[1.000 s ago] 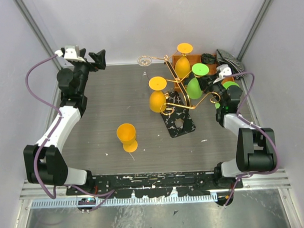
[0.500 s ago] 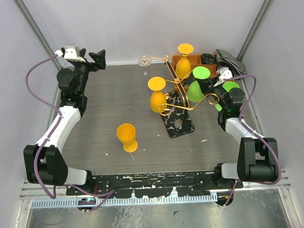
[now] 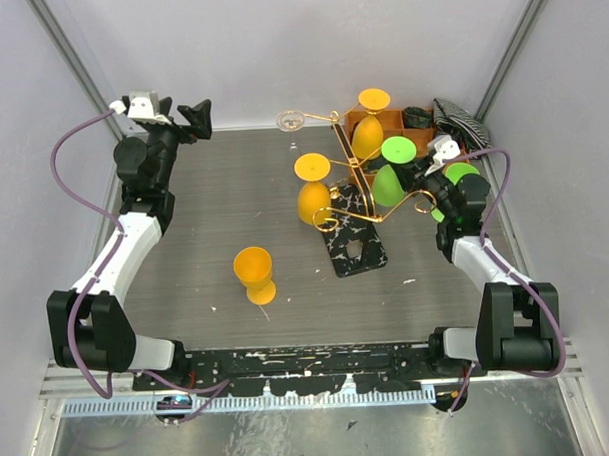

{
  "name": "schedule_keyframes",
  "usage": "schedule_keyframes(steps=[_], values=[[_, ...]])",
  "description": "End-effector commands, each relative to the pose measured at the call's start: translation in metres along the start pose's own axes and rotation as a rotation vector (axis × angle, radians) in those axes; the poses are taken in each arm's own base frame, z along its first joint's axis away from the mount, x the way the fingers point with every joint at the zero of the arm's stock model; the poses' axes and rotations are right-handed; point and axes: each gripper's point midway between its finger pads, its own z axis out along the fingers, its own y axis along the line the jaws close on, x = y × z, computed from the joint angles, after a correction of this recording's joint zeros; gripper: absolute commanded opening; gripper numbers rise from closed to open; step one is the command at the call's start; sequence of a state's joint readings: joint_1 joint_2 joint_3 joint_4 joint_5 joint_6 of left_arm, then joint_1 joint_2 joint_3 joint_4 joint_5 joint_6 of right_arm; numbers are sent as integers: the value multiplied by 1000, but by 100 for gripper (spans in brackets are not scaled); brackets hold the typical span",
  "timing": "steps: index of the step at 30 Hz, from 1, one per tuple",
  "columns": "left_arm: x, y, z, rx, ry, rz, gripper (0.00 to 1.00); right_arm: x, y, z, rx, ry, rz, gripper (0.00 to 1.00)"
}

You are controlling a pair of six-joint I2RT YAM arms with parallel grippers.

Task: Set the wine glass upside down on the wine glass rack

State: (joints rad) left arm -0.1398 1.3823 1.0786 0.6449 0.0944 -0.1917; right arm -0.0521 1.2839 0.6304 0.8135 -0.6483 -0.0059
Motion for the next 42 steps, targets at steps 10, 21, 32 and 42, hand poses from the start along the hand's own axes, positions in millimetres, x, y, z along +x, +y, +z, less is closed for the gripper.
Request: schedule_keyframes(steps=[10,21,32,42], values=[[-10,4,-13,-31,-19,8,98,-28,-1,-11,32,-55,-69,60],[-10,4,-17,-34,-18,6,98,-23,-14,-28,47,-36,-31,57],[-13,5,-17,-40,-15,27,99,-8,-11,-73,193,80,-62,65],[-9,3,-12,-21,-2,18,98,1,-7,-91,229,168,-49,71]])
